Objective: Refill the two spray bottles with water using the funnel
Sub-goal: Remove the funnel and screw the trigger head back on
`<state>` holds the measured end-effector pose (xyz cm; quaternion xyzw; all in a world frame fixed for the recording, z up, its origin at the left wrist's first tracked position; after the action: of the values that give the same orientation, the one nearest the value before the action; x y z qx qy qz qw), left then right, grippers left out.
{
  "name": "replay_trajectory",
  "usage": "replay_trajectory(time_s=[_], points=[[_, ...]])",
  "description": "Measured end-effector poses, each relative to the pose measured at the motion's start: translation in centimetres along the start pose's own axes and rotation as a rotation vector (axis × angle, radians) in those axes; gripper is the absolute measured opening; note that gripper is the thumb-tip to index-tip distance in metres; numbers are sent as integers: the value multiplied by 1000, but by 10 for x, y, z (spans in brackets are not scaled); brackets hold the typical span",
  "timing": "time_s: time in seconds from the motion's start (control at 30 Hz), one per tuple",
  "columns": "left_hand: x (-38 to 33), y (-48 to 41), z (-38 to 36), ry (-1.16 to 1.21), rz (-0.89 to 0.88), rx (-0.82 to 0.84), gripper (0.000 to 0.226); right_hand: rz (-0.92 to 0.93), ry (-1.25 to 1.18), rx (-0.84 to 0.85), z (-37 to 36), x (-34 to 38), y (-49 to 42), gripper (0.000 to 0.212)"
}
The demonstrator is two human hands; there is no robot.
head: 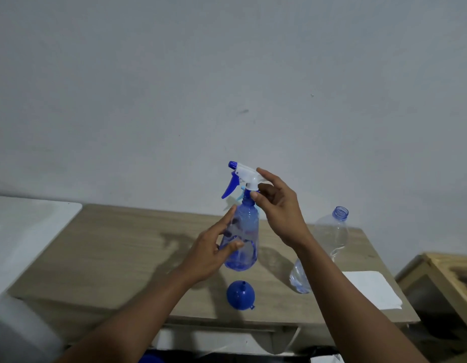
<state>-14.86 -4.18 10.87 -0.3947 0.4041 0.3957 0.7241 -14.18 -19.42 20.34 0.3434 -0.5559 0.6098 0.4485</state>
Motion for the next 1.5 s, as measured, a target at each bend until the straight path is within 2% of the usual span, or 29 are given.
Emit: replay_trajectory(time_s=[0.2, 0.37, 0.47, 0.77, 1.0, 1.2, 1.27, 1.37, 1.5], points=[[-13, 3, 2, 19, 5, 6, 74, -17, -41, 14, -1, 9, 7, 44], [-22, 6, 4, -9, 12, 8, 74, 19, 33, 35, -3, 16, 13, 42], [-26, 9, 5, -13, 19, 14, 73, 56, 110, 41, -4, 20, 14, 47], [-29, 15, 7, -65, 0, 30, 80, 86, 151, 165, -2, 30, 16, 46], [-38, 15, 7, -10, -5, 12, 75, 107, 60, 129, 4, 36, 18, 47], [-39, 9, 0, -29, 6, 51, 78, 122, 123, 19, 10, 28, 16, 57], [-39, 6, 1, -28, -1, 49, 78, 143, 174, 36, 9, 30, 14, 47], [-42, 3, 4, -30, -12, 36, 77, 157, 238, 91, 9, 32, 7, 19], [-46, -2, 6, -33, -15, 32, 78, 139, 216, 107, 13, 35, 0, 25]])
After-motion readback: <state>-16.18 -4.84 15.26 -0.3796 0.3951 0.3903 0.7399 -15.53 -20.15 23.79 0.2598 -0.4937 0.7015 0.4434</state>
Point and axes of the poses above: each hand's wrist, its own y-axis away from the middle knuckle, its own z-axis out of the back of the hand, x = y × z, the point moved 8 cm from there along -y, towards the middle knuckle, and after that the axes turned 2 degrees about z, right-handed, at the moved point
